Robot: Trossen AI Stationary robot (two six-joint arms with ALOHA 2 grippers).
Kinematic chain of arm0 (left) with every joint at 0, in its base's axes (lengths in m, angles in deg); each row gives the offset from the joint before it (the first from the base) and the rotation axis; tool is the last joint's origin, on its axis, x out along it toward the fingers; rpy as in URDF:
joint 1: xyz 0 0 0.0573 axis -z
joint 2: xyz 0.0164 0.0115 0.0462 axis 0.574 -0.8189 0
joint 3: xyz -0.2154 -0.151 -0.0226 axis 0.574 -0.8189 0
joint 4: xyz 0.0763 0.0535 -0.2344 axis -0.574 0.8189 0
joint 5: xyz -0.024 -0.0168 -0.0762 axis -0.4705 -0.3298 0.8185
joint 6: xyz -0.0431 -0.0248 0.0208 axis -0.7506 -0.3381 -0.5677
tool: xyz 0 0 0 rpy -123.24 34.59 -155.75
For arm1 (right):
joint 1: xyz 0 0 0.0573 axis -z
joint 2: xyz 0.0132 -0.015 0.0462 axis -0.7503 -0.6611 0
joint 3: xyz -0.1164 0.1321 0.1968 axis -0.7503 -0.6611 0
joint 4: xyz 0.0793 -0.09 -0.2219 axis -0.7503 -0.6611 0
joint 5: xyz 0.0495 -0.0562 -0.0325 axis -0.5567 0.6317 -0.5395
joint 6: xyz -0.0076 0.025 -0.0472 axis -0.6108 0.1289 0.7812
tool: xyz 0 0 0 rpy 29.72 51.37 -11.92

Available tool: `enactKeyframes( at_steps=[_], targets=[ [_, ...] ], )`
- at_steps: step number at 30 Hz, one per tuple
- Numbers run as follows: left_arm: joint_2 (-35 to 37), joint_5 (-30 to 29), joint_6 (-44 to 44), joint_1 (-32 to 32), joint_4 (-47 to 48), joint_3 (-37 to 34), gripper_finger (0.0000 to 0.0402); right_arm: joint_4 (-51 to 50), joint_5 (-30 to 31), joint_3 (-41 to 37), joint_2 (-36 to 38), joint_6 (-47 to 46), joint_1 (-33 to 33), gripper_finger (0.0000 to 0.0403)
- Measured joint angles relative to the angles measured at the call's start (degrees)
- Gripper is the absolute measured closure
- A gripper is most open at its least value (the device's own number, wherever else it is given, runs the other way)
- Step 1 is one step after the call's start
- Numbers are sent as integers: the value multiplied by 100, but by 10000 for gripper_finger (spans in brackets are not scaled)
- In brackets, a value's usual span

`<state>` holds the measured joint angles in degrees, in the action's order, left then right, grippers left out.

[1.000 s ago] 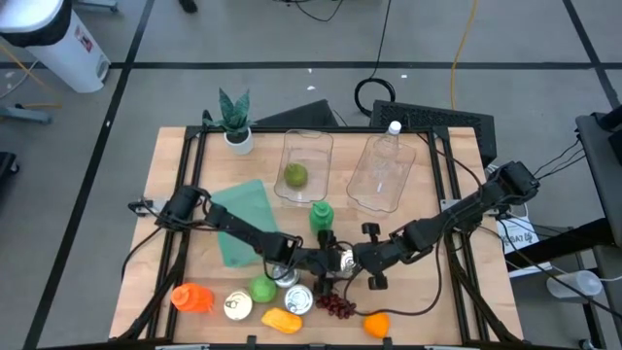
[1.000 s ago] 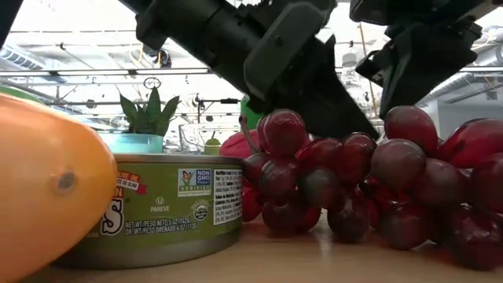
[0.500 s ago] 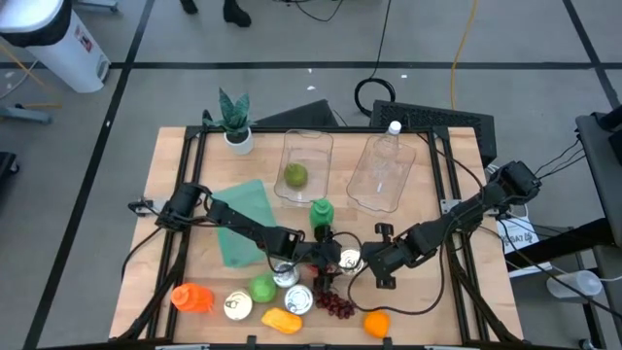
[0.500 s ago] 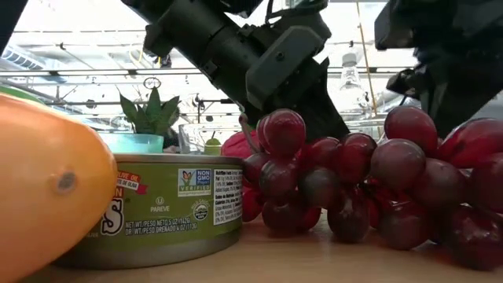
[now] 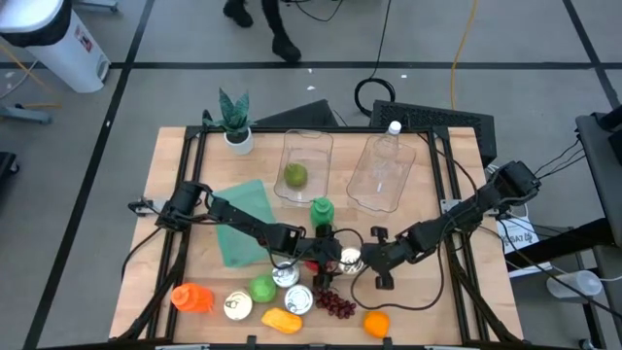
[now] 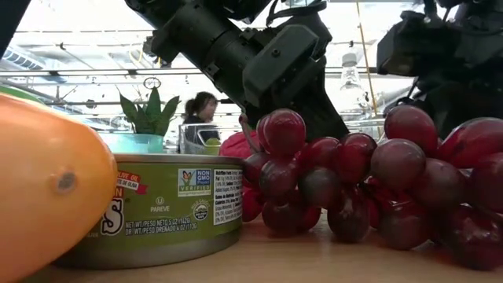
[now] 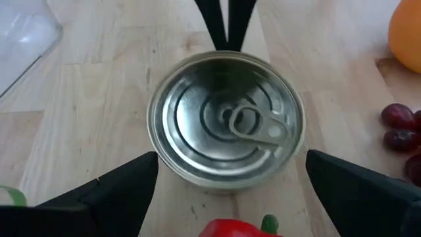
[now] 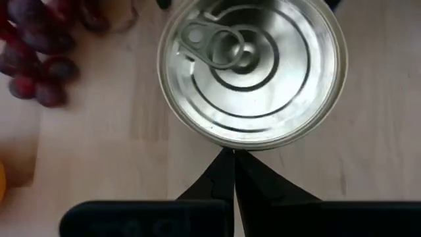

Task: Pick & Place Food Item
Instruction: Put the top blue and pink tuna can into the green bin

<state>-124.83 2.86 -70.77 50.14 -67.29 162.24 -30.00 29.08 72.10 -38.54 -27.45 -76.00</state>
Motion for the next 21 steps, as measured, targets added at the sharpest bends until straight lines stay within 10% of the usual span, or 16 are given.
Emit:
enactKeyframes(
  at_steps=[21],
  targets=[
    [-295, 509, 71, -201, -317, 7, 6, 581, -48, -87, -129, 740, 209, 399]
  ],
)
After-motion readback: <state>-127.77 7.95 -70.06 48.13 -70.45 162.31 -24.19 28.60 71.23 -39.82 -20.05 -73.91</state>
